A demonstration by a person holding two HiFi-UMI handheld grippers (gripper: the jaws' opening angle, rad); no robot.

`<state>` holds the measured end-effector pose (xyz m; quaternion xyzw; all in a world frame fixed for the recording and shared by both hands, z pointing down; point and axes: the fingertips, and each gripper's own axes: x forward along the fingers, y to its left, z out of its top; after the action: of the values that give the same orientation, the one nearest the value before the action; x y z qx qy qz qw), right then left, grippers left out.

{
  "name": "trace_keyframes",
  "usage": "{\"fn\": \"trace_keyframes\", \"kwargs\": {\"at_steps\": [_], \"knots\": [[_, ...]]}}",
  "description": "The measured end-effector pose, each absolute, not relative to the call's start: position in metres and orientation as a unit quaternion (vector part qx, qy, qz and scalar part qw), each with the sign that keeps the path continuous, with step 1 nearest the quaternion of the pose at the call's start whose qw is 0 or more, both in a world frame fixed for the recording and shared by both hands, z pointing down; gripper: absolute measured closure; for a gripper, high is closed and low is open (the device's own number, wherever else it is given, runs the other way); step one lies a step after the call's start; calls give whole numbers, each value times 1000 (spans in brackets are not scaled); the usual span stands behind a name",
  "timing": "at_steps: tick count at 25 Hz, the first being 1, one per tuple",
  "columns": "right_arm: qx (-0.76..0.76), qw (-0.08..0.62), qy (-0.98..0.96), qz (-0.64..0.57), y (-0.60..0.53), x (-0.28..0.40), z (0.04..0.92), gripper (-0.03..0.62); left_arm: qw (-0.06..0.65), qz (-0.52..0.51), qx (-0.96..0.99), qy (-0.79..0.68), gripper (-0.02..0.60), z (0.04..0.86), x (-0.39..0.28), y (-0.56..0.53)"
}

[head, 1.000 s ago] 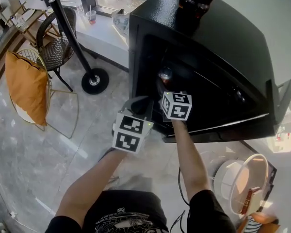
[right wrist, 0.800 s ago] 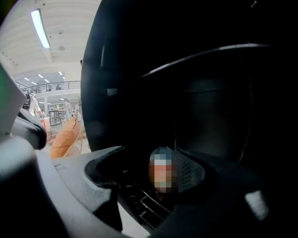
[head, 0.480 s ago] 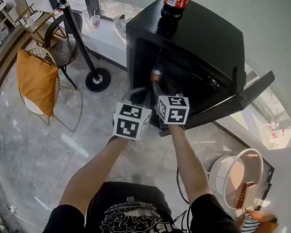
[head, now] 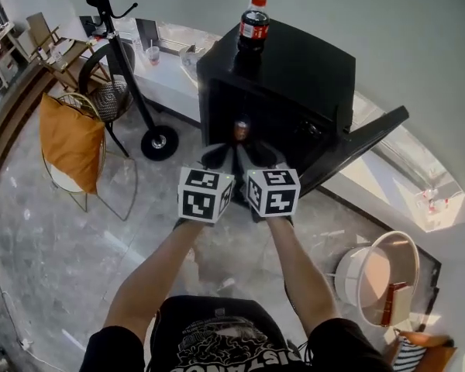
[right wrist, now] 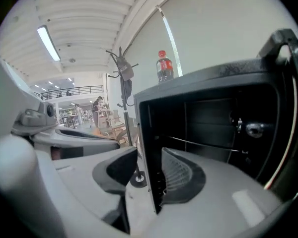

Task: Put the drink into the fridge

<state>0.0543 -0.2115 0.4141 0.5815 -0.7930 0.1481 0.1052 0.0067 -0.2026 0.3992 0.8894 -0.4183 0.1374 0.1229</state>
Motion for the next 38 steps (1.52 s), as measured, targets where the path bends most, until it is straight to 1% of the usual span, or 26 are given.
{"fn": "trace_keyframes", "kwargs": {"at_steps": [9,22,31,38], "knots": [[604,94,-783,119,-207,30,340,441,108,127,908,-385,577,349,-15,-227],[638,45,-762,101,-252,10,257,425,70,106,941,-313,577,279,-31,-280],[662,45,-744,83,-293,22,218,408,59,100,954,-277,577,253,-26,-302],[659,63,-746,75,-327,36,209,373,60,95,955,-276,577,245,-19,-318]]}}
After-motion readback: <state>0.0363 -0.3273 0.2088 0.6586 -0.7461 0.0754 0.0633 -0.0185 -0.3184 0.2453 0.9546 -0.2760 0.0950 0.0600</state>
